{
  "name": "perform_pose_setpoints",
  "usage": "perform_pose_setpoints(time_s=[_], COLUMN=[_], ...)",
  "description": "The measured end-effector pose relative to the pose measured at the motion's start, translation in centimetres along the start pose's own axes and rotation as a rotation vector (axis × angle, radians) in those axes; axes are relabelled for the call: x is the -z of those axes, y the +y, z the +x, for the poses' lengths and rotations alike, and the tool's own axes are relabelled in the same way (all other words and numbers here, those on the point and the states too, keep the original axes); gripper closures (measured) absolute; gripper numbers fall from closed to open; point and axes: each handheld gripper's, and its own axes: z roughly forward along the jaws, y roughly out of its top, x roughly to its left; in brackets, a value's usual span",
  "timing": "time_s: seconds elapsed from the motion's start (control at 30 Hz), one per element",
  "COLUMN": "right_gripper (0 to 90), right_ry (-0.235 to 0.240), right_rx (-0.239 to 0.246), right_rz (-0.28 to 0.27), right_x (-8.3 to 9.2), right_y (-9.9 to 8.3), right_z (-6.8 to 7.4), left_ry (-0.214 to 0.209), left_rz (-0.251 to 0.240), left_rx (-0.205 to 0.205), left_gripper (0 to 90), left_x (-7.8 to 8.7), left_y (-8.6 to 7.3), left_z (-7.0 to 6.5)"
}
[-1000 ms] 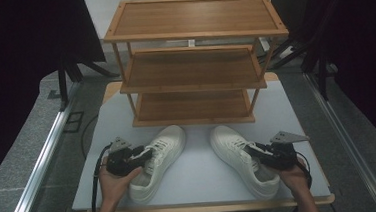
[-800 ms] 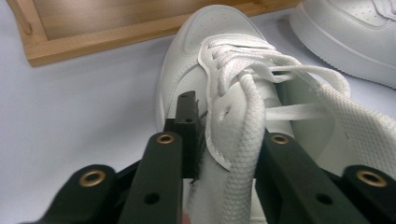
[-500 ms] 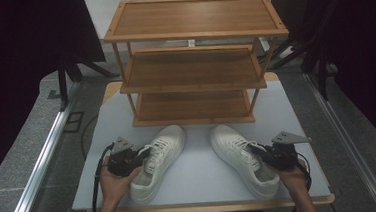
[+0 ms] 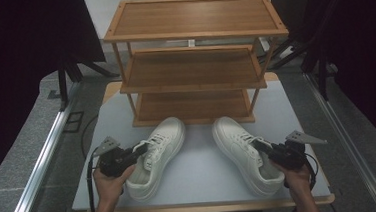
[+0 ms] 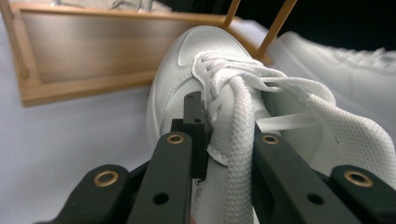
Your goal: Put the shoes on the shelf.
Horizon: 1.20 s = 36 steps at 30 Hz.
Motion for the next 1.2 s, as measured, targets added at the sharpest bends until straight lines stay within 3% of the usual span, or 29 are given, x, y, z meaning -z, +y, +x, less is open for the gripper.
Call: perform_pose_setpoints(time_s=[0.1, 0.13, 0.3, 0.4, 0.63, 1.0, 1.2], right_gripper=[82.2, 82.3, 82.2, 82.2, 82.2, 82.3, 82.4], right_ry=[0.014, 0.028, 0.050, 0.065, 0.072, 0.118, 0.122], right_rx=[-0.029, -0.070, -0.133, -0.188, -0.219, -0.274, -0.303], right_rz=[-0.030, -0.067, -0.116, -0.152, -0.183, -0.248, -0.294], right_x=[0.3, 0.6, 1.0, 1.3, 1.4, 1.5, 2.2], right_y=[0.0, 0.0, 0.0, -0.1, -0.2, 0.0, 0.7], right_z=[-0.2, -0.4, -0.9, -1.2, -1.3, -1.0, -0.7], left_ry=[-0.021, -0.042, -0.067, -0.095, -0.137, -0.155, -0.149], left_rz=[-0.027, -0.048, -0.066, -0.088, -0.129, -0.175, -0.175], left_rx=[0.019, 0.038, 0.050, 0.084, 0.138, 0.151, 0.130], left_gripper=[81.7, 81.7, 81.7, 81.7, 81.8, 81.8, 81.8], left_x=[0.3, 0.5, 0.8, 0.9, 1.3, 1.9, 2.1], left_y=[0.1, 0.1, 0.2, 0.1, 0.0, 0.4, 1.4], left_z=[0.1, 0.2, 0.3, 0.6, 1.0, 0.6, -0.1])
